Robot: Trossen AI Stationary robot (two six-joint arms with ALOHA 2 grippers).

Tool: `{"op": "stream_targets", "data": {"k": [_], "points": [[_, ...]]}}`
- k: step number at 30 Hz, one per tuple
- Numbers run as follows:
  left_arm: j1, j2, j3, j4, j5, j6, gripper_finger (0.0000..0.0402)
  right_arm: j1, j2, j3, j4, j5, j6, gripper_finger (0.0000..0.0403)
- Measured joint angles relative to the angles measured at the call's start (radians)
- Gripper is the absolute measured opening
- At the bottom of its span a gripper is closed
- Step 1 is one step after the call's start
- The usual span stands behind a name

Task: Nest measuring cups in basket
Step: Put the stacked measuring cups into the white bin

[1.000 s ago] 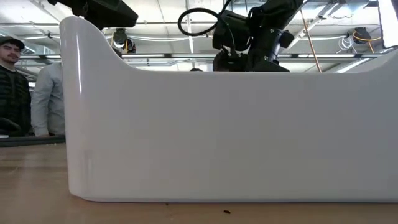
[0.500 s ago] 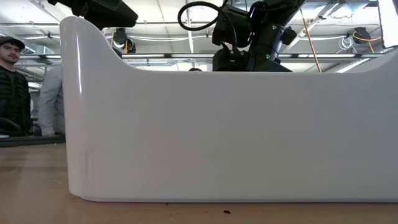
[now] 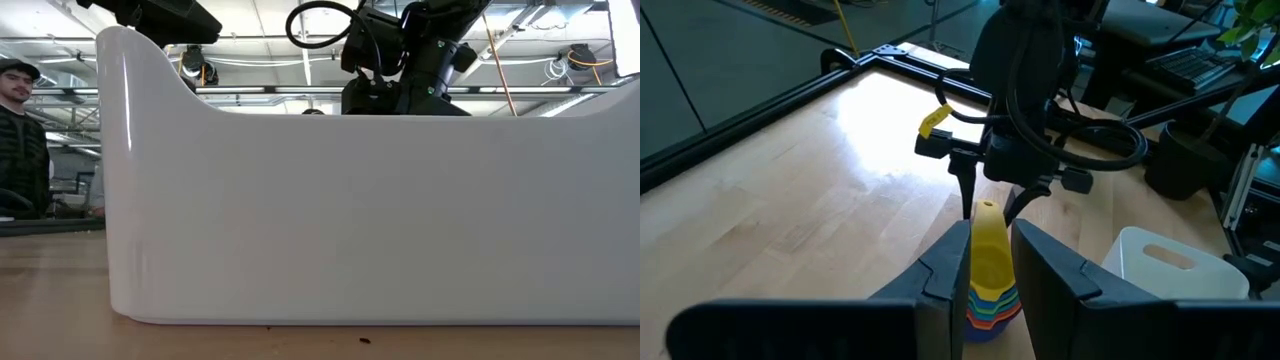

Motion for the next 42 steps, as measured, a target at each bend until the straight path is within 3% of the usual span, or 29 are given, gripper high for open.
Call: {"op": "stream_targets", "data": {"k": [19,27,34,42], "points": [[-0.002,0.0,0.0,-0.004,0.006,-0.001,0.0078,0.0,0.049,-0.002,0.012,0.003,0.021,0.0215],[-0.004,0.0,-0.001,-0.031,0.008,-0.019,0.0078,0.0,0.048,-0.001,0.017,0.005,0.027,0.0188],[-0.004,0.0,-0.001,-0.031,0.008,-0.019,0.0078,0.0,0.048,-0.001,0.018,0.004,0.02,0.0118],[-0.004,0.0,-0.001,-0.031,0.008,-0.019,0.0078,0.0,0.047,-0.001,0.018,0.006,0.016,0.0116]]}}
